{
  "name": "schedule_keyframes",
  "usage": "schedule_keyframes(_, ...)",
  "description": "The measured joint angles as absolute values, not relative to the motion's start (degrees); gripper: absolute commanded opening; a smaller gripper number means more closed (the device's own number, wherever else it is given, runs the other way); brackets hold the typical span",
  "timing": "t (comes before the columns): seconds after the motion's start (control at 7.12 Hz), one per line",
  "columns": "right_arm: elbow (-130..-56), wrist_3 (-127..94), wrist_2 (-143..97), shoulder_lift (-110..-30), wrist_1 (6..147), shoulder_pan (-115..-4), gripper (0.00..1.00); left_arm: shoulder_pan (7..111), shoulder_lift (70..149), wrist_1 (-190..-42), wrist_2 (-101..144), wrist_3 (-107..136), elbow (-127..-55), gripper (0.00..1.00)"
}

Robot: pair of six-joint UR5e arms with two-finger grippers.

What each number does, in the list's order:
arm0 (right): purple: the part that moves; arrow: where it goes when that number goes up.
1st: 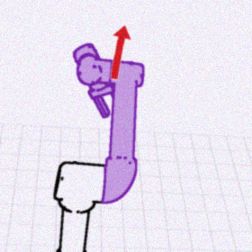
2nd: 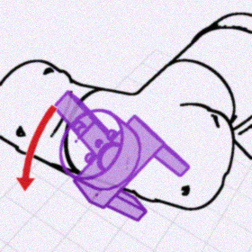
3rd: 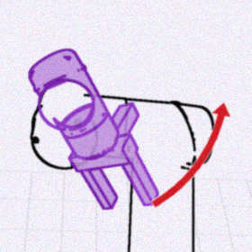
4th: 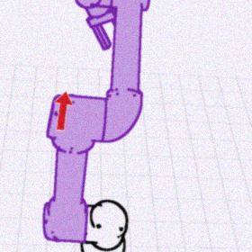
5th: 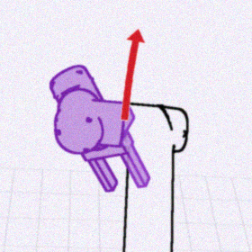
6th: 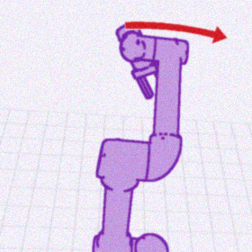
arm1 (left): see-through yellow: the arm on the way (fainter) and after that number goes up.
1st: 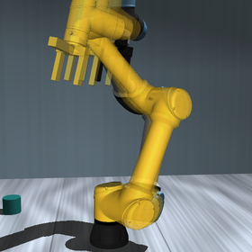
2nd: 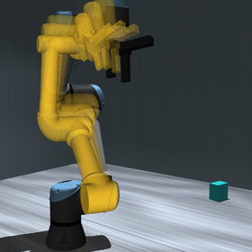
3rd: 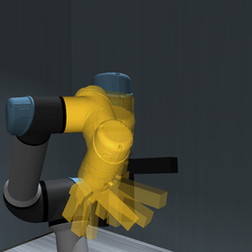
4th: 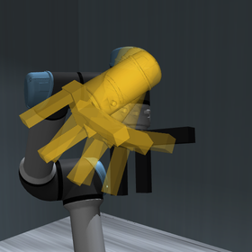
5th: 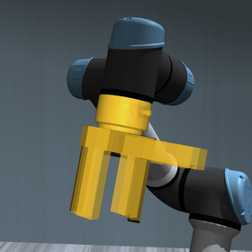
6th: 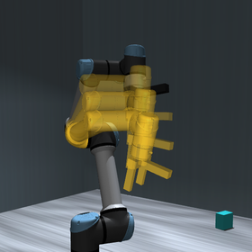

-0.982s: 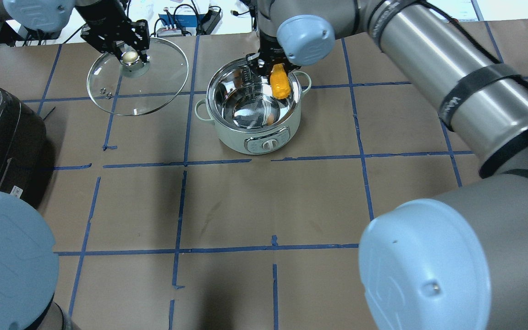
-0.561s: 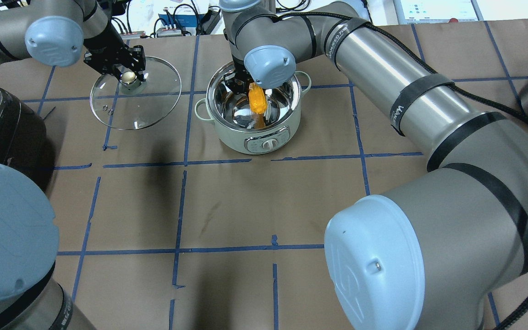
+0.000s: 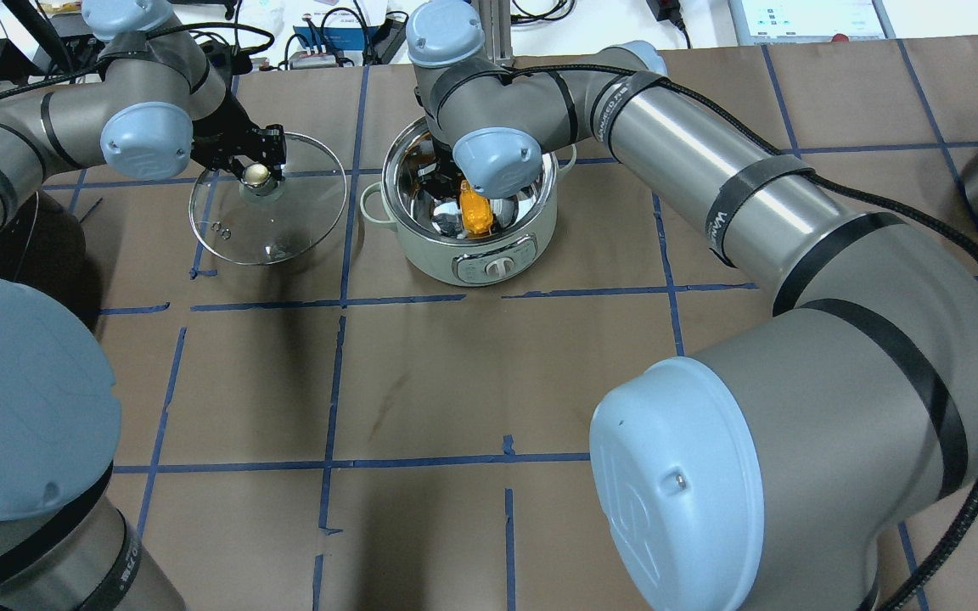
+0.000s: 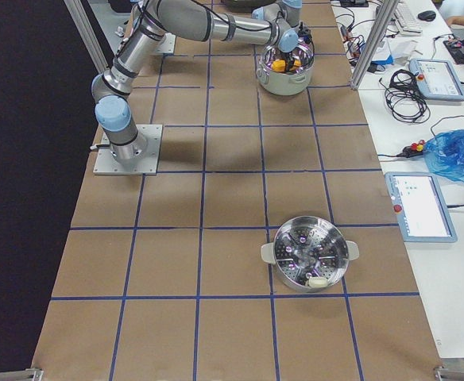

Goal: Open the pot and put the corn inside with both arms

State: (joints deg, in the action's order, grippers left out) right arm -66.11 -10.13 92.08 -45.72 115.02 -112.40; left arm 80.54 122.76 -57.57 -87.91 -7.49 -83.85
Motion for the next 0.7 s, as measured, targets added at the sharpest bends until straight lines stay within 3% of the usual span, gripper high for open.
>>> schedule_keyframes(0.28,-66.5,-9.9,92.0,-46.9,115.1,-112.4,0.87,80.5,123.1,-57.0,-88.0,-7.5,-84.3,1.0)
schedule_keyframes(0.7,-67.1,-10.0,92.2,-57.5,108.0,-112.1,0.86,80.7,120.9,-59.4,-88.2,-7.1,-82.9,1.0)
